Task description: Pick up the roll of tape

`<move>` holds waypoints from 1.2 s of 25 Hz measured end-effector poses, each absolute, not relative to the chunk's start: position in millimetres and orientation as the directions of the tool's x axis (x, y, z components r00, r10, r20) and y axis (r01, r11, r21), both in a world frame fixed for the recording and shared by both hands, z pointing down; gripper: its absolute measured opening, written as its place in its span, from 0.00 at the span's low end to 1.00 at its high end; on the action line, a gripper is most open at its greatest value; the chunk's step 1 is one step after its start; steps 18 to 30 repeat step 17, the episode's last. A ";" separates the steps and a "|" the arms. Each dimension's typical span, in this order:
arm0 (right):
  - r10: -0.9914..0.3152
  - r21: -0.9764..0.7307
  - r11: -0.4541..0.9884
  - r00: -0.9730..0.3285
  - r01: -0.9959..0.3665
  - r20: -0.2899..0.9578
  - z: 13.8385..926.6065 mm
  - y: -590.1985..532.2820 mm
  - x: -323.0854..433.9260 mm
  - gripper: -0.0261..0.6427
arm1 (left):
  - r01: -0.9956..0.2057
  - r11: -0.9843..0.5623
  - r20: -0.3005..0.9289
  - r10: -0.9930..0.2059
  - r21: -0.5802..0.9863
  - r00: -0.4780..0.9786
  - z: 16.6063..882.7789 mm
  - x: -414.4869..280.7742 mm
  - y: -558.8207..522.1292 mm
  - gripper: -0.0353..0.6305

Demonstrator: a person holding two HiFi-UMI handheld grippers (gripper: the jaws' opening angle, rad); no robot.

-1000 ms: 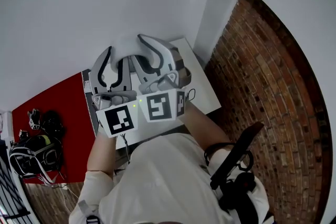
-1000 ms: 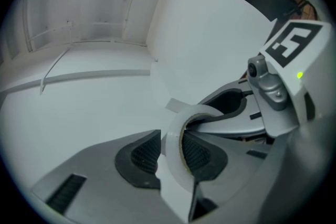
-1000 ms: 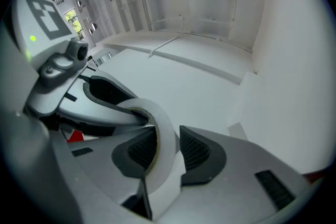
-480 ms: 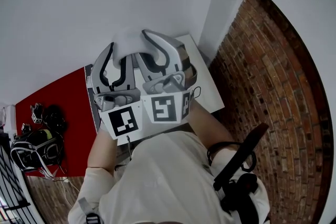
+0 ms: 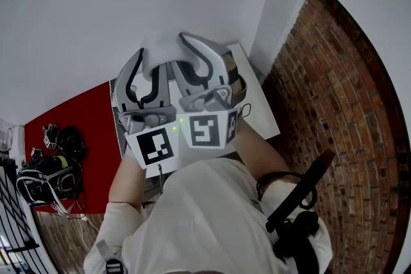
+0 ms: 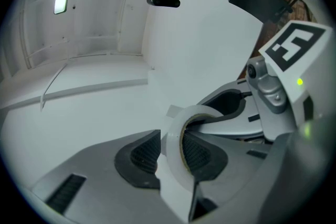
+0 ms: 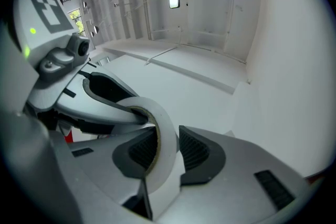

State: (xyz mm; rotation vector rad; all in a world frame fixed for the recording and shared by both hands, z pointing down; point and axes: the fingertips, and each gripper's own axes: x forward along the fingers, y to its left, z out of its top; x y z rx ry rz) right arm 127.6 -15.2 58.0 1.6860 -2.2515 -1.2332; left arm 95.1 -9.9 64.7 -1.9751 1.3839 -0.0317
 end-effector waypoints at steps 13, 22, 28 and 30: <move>-0.852 0.619 0.092 -0.384 -0.780 -0.356 74.4 -24.6 137.9 0.23 | -0.791 -0.195 -0.320 -0.838 -0.580 0.441 80.1 106.0 -19.1 0.22; -0.855 0.622 0.100 -0.386 -0.777 -0.345 79.4 -28.5 137.1 0.23 | -0.794 -0.200 -0.318 -0.839 -0.574 0.441 84.1 105.6 -22.6 0.22; -0.855 0.622 0.100 -0.386 -0.777 -0.345 79.4 -28.5 137.1 0.23 | -0.794 -0.200 -0.318 -0.839 -0.574 0.441 84.1 105.6 -22.6 0.22; -0.855 0.622 0.100 -0.386 -0.777 -0.345 79.4 -28.5 137.1 0.23 | -0.794 -0.200 -0.318 -0.839 -0.574 0.441 84.1 105.6 -22.6 0.22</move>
